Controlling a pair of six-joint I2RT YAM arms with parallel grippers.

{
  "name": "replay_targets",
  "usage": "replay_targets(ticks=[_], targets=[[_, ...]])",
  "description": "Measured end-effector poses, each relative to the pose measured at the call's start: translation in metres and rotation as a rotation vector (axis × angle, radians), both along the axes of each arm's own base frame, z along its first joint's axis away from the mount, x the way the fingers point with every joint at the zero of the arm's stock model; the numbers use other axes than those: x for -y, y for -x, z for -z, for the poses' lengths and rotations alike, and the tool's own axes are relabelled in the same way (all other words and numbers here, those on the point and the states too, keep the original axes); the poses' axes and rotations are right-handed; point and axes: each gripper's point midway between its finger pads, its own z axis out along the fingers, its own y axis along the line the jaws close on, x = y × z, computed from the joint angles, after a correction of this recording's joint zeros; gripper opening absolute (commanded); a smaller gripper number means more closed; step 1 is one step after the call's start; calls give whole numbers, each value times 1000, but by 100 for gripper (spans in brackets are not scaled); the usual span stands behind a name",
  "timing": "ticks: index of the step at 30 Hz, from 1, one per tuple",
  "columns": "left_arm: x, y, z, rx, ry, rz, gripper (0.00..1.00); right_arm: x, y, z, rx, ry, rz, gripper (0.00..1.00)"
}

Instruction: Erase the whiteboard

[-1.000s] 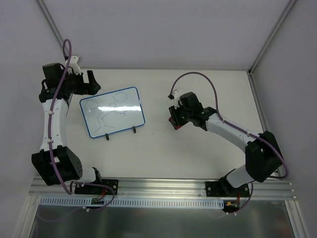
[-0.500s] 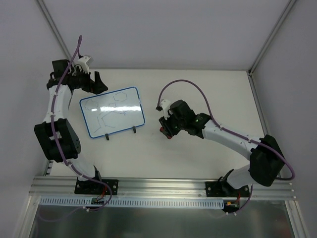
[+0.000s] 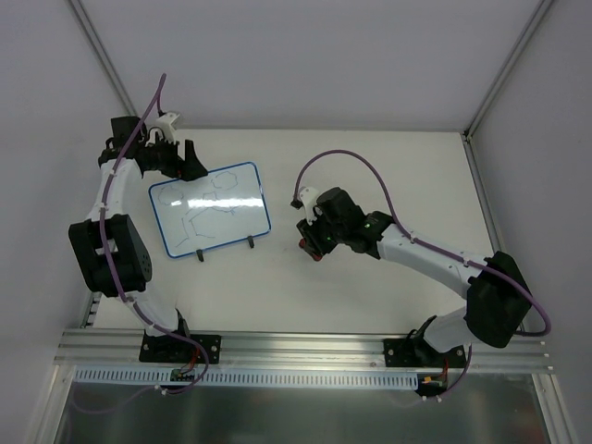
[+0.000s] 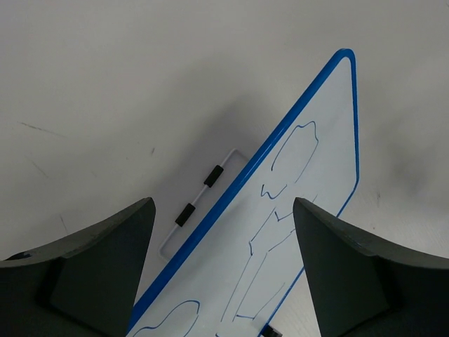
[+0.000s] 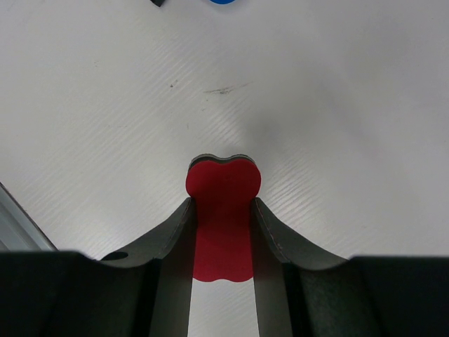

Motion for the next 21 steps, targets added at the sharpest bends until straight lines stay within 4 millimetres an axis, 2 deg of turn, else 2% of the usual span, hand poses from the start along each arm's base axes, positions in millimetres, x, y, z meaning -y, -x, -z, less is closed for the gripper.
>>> replay_targets(ticks=[3, 8, 14, 16, 17, 20, 21], targets=[[-1, -1, 7, -17, 0, -5, 74, -1, 1, 0, 0, 0, -4, 5], [-1, 0, 19, -48, 8, -7, 71, -2, 2, 0, 0, 0, -7, 5], [0, 4, 31, -65, 13, -7, 61, -2, 2, 0, 0, 1, -7, 5], [0, 4, 31, -55, 10, -9, 54, -1, 2, 1, -1, 1, -6, 5], [0, 5, 31, -53, 9, -11, 46, -1, 3, 1, -2, 3, -6, 5], [1, 7, 30, -57, 18, -17, 30, 0, 3, 3, -4, 8, -6, 5], [2, 9, 30, -67, 30, -17, 28, 0, 4, 3, -4, 9, -6, 5]])
